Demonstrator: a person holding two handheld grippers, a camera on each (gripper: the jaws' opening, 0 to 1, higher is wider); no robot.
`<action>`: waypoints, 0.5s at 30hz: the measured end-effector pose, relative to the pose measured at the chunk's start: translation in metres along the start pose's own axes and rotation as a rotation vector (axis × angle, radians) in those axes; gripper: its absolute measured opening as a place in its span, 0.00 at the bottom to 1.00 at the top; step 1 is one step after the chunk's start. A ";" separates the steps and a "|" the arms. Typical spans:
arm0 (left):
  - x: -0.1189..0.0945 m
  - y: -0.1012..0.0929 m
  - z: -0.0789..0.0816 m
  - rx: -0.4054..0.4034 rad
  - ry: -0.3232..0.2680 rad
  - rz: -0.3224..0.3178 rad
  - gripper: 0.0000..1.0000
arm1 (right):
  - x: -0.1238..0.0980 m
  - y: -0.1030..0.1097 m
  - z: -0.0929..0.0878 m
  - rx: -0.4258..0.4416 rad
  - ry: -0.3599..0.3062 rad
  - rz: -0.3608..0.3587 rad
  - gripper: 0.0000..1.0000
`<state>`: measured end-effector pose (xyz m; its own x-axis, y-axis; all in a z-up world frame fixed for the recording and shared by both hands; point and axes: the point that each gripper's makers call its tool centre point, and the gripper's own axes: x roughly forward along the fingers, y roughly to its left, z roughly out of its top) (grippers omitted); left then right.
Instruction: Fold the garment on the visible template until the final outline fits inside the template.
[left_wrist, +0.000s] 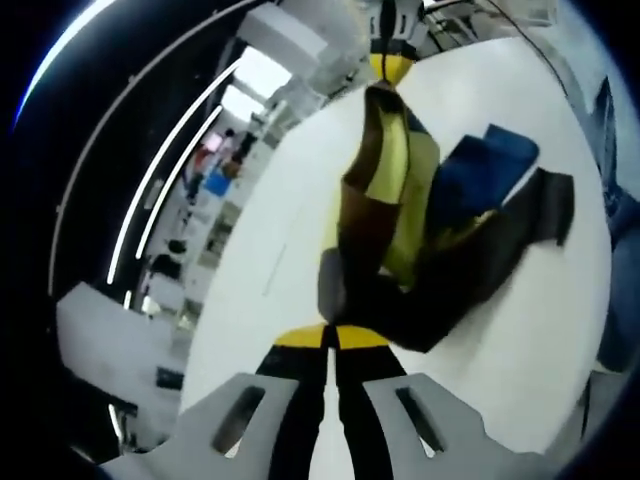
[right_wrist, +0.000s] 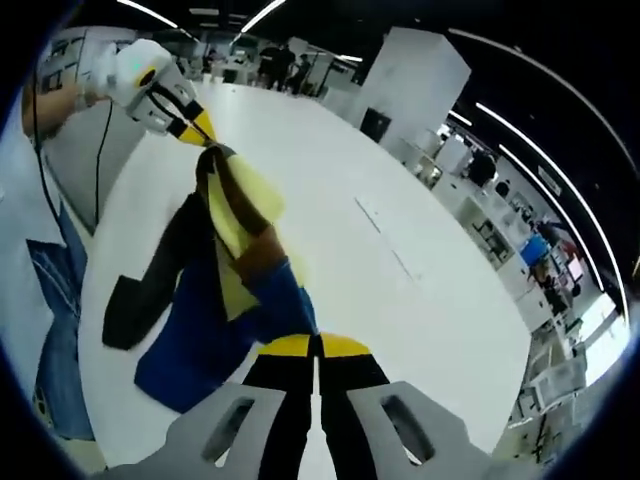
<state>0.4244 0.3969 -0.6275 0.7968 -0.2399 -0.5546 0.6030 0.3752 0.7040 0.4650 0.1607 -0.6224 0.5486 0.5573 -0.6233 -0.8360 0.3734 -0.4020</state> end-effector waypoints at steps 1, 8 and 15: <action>-0.002 0.002 0.001 -0.003 0.001 -0.003 0.00 | -0.004 -0.002 0.004 -0.005 -0.002 -0.009 0.01; -0.020 0.017 0.016 0.013 -0.006 0.007 0.00 | -0.032 -0.017 0.026 -0.040 -0.036 -0.074 0.01; -0.029 0.030 0.024 0.028 -0.012 0.029 0.00 | -0.050 -0.023 0.041 -0.061 -0.059 -0.107 0.01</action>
<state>0.4203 0.3937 -0.5798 0.8145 -0.2398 -0.5283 0.5800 0.3573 0.7321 0.4573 0.1552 -0.5546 0.6331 0.5597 -0.5347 -0.7704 0.3885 -0.5055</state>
